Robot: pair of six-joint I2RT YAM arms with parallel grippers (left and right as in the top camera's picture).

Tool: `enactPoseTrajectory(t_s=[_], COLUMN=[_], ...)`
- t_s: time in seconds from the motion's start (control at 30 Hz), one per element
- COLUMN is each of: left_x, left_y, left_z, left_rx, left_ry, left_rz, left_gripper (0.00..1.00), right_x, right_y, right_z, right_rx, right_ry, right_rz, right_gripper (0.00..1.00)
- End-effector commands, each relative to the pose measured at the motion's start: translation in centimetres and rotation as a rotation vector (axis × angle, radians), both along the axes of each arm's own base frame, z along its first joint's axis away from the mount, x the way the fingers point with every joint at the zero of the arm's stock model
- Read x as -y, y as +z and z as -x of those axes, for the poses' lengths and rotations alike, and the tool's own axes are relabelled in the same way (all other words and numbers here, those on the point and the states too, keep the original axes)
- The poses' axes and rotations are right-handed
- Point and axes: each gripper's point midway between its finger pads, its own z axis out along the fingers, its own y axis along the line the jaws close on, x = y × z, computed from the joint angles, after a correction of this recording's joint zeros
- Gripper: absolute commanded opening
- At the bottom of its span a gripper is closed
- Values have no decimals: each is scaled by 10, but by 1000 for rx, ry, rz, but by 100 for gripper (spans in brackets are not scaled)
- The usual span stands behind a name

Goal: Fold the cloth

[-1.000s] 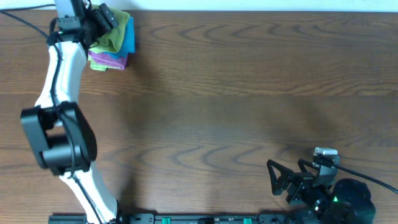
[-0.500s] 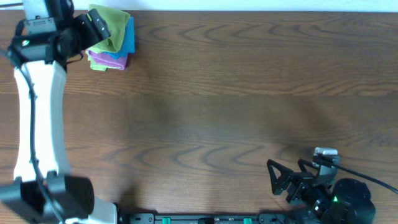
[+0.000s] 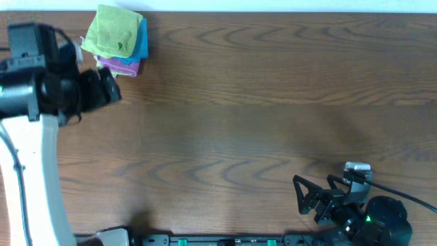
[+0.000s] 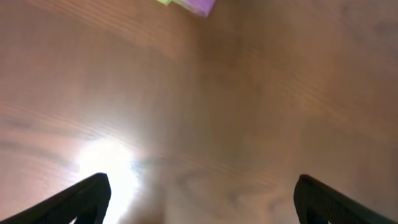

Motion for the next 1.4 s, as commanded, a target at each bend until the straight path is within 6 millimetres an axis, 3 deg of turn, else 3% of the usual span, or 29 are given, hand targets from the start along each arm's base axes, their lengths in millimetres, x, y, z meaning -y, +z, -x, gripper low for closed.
enactPoseTrajectory(t_s=[0.0,0.2,0.33,0.47,0.63,0.8,1.1,1.37], left_x=[-1,-3,0,1,2,2,3,1], left_y=[20,39,32,5,-60,-111,-170,-200], left_z=[37,99,123,121,111,108,117,120], left_rx=[38,147,238,302,377,453,518,489], left_ry=[-42,-9,1,2,-4,0,-31,-67], left_rz=[-69,-144,-166,-172,-169,-182,-222,-258], left_gripper=[95,95,95,95,95,95,95,95], right_x=[1,1,1,1,1,1,1,1], right_y=[-1,-1,-1,-1,-1,-1,-1,-1], right_z=[0,0,0,0,0,0,0,0], right_rx=[-7,-7,-7,-7,-7,-7,-7,-7], right_ry=[-13,-13,-13,-13,-13,-13,-13,-13], right_rz=[-12,-12,-12,-12,-12,-12,-12,-12], right_gripper=[99,99,99,99,99,99,99,99])
